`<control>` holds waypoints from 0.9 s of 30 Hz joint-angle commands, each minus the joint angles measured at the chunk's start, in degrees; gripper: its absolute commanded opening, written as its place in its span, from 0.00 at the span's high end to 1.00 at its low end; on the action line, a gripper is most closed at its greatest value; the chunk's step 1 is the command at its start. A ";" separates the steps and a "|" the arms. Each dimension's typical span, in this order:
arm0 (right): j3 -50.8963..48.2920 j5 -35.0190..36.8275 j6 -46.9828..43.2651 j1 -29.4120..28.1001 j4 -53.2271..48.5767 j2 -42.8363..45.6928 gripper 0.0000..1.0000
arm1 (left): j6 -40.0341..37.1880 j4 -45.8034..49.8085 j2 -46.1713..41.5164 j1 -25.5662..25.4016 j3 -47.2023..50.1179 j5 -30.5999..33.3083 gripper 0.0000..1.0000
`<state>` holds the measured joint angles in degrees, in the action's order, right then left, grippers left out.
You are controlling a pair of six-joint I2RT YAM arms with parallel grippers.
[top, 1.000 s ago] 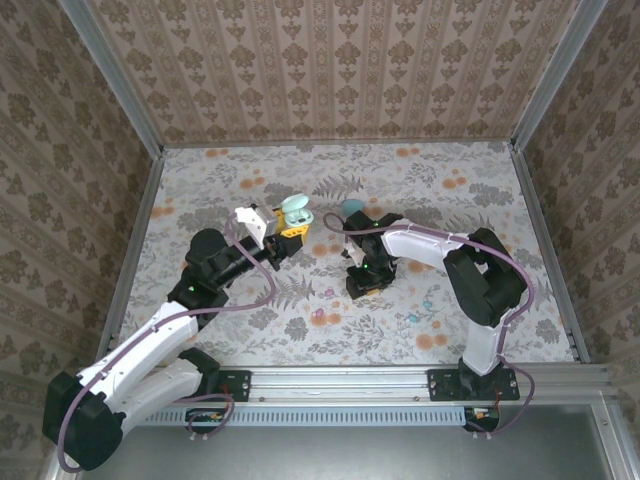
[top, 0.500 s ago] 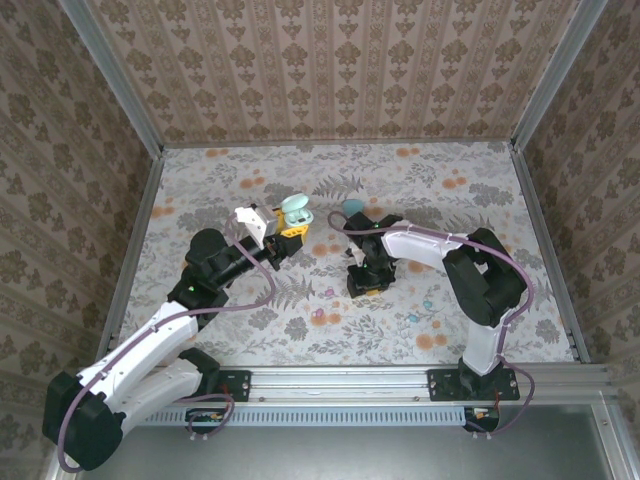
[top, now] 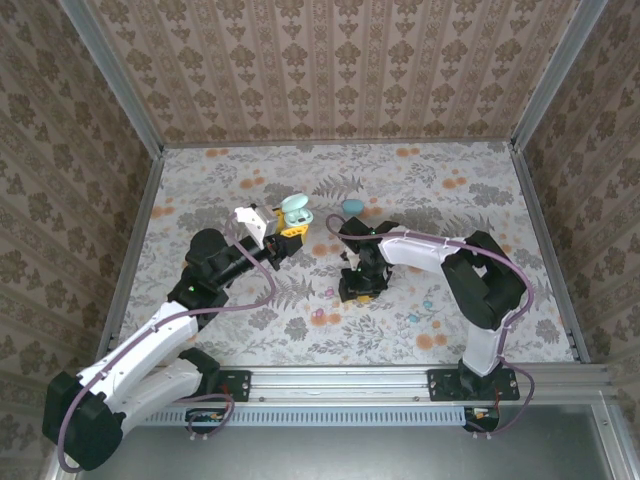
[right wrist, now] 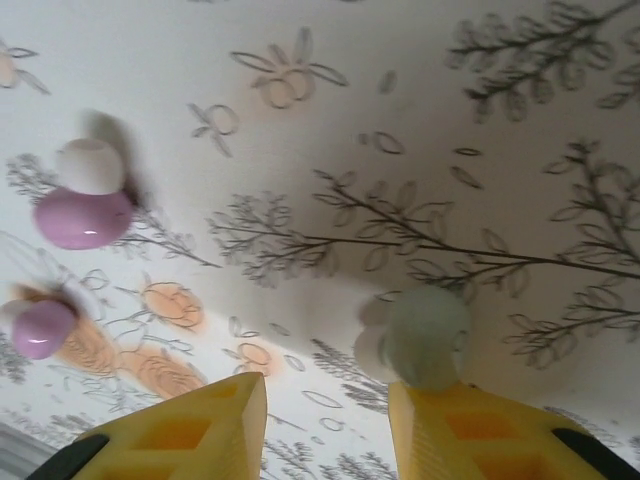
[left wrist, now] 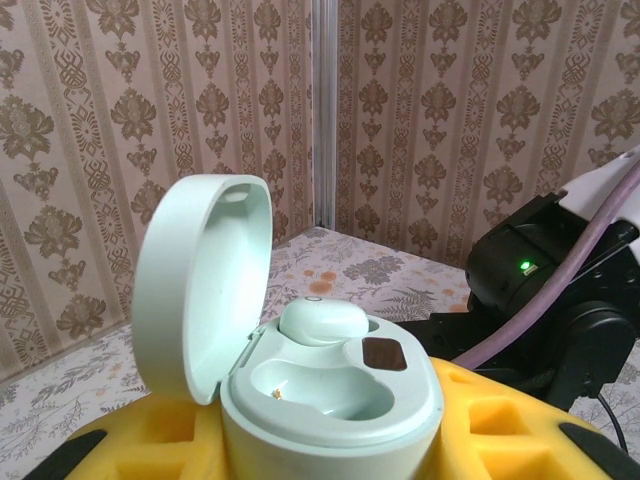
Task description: Insert the wireless bluetooth earbuds into the charging case
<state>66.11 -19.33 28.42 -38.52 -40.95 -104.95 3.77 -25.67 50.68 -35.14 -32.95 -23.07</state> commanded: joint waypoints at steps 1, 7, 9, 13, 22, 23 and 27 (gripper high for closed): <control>0.48 -1.34 1.41 -0.32 -1.39 2.92 0.61 | -0.85 -0.71 -0.26 0.24 -1.07 0.28 0.66; 2.62 8.26 -0.31 -0.32 -8.69 5.80 0.62 | -1.01 -0.43 -0.44 0.24 -0.81 0.58 0.66; 3.81 12.61 -0.17 -0.24 -9.63 5.30 0.64 | -0.80 -0.82 -0.32 0.24 -0.65 0.56 0.66; 6.32 15.61 -0.61 -0.10 -10.36 2.12 0.65 | -0.67 -1.14 0.01 0.22 -0.62 0.40 0.66; 7.91 14.06 -0.05 -0.08 -8.67 -2.36 0.67 | -1.07 -0.86 -0.34 0.24 -0.41 0.83 0.66; 7.81 13.99 -0.10 -0.08 -8.52 -2.67 0.67 | -1.03 -0.90 -0.35 0.24 -0.36 0.83 0.66; 7.03 13.38 -0.03 0.02 -7.79 -3.50 0.67 | -1.05 -0.73 -0.33 0.24 -0.36 0.85 0.66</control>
<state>72.82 -5.98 28.34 -38.52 -48.29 -107.55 3.77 -25.65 50.68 -35.14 -32.95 -22.61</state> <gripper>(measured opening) 0.333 0.362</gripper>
